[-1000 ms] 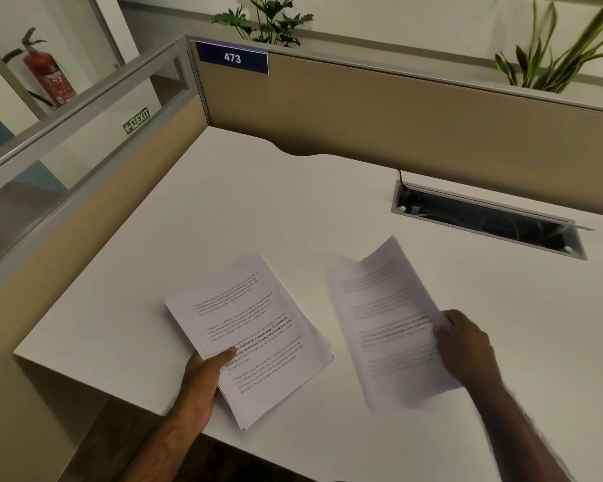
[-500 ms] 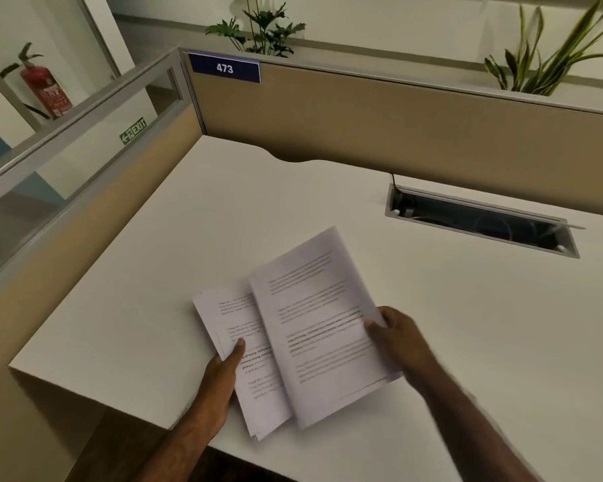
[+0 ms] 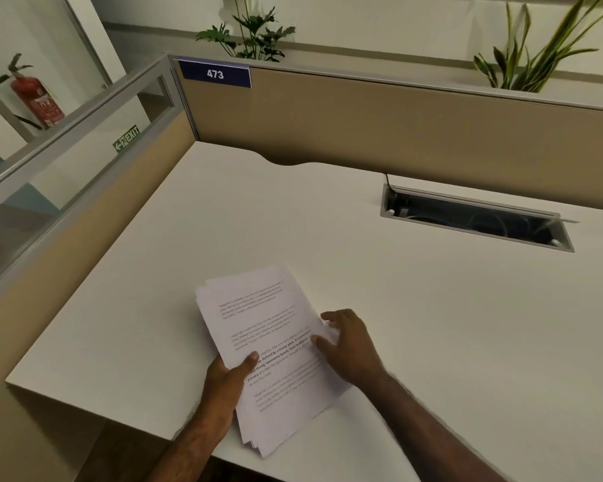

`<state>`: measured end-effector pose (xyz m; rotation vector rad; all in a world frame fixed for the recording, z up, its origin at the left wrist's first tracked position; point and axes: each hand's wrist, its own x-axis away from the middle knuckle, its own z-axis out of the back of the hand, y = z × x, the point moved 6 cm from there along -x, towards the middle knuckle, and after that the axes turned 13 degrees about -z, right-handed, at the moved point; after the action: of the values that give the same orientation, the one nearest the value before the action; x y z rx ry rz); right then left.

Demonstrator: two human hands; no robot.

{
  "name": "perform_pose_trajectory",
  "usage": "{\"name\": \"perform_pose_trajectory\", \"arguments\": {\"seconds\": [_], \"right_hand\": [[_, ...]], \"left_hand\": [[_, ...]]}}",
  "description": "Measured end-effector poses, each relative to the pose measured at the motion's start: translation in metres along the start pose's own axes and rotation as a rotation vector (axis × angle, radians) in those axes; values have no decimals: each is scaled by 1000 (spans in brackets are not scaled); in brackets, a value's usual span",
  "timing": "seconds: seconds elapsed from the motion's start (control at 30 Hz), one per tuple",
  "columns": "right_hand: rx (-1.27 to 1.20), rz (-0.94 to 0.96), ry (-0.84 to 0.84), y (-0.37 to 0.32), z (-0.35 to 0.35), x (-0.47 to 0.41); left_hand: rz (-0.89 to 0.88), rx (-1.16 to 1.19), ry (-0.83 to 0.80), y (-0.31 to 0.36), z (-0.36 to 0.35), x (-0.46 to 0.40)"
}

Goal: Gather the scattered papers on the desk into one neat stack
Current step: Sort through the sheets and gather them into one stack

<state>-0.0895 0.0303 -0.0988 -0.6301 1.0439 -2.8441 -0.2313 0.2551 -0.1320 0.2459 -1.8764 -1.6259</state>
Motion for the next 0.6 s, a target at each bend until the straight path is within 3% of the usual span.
{"name": "perform_pose_trajectory", "arguments": {"seconds": [0.17, 0.3, 0.43, 0.6], "right_hand": [[-343, -159, -115, 20, 31, 0], [-606, -60, -257, 19, 66, 9], [-739, 38, -93, 18, 108, 24], [-630, 141, 210, 15, 154, 45]], "left_hand": [[-138, -79, -100, 28, -18, -8], [-272, -170, -231, 67, -52, -14], [-393, -217, -334, 104, -94, -16], [-558, -221, -376, 145, -143, -15]]}}
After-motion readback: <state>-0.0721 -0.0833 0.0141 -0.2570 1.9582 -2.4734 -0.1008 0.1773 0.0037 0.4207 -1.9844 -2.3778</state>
